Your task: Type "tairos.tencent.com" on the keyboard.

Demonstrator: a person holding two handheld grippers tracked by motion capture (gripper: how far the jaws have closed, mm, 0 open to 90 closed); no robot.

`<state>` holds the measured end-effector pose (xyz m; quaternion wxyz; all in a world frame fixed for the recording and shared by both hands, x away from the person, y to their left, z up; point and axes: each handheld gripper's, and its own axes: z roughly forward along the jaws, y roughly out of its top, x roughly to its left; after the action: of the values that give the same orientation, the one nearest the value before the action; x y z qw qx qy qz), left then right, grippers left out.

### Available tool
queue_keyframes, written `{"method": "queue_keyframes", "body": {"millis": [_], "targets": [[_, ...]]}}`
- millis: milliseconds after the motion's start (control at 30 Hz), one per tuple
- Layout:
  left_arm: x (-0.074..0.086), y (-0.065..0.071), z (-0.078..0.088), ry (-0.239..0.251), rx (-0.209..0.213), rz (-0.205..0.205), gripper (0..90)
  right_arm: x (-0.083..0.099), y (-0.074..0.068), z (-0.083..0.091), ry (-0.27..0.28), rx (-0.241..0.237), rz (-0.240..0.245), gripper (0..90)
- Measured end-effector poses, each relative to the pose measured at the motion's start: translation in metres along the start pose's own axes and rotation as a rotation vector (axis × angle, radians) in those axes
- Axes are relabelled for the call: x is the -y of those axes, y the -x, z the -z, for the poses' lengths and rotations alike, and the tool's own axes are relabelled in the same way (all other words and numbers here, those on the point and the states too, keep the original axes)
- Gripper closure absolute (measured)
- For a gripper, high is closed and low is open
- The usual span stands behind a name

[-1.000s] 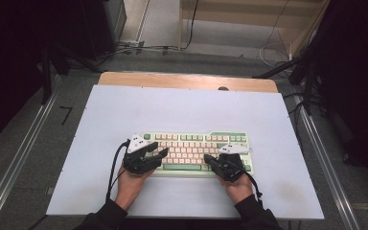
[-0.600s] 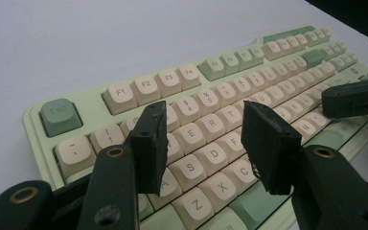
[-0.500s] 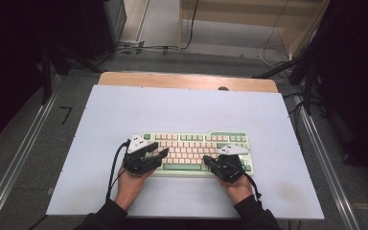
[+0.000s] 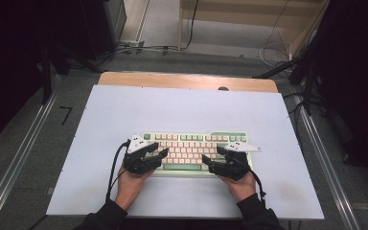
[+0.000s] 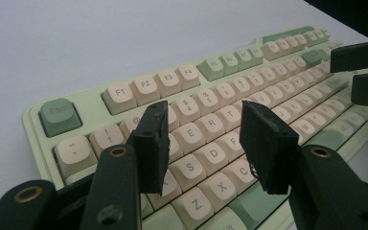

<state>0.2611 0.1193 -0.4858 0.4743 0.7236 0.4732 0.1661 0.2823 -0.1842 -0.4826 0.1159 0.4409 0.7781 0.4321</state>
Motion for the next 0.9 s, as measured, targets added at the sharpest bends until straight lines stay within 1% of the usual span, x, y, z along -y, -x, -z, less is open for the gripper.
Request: {"method": "queue_keyframes", "body": {"millis": [100, 167, 267, 533, 667, 733, 900], "targets": [[0.0000, -0.0002, 0.0003, 0.003, 0.002, 0.002, 55.8, -0.0004, 0.0023, -0.0007, -0.001, 0.007, -0.012, 17.4], [0.0000, -0.0004, 0.0002, 0.003, 0.003, 0.003, 56.5, -0.0005, 0.0031, -0.0007, 0.002, 0.012, -0.019, 15.6], [0.0002, -0.0001, 0.0001, 0.002, 0.002, 0.002, 57.6, -0.0006, 0.0032, -0.0004, 0.003, 0.021, -0.021, 15.1], [0.0001, -0.0001, 0.0001, 0.003, 0.001, 0.003, 60.9, -0.0003, 0.0025, -0.0008, 0.003, 0.026, -0.019, 15.1], [0.0001, 0.0002, -0.0003, 0.004, 0.006, 0.004, 64.3, -0.0002, 0.0026, -0.0005, 0.001, 0.026, -0.020, 15.2], [-0.0001, 0.0004, -0.0002, 0.007, 0.009, 0.005, 68.5, -0.0002, 0.0026, -0.0004, 0.001, 0.025, -0.021, 15.3], [-0.0018, 0.0012, -0.0015, 0.013, 0.027, 0.007, 86.7, 0.0002, 0.0020, -0.0009, -0.002, 0.029, -0.017, 16.0]]}}
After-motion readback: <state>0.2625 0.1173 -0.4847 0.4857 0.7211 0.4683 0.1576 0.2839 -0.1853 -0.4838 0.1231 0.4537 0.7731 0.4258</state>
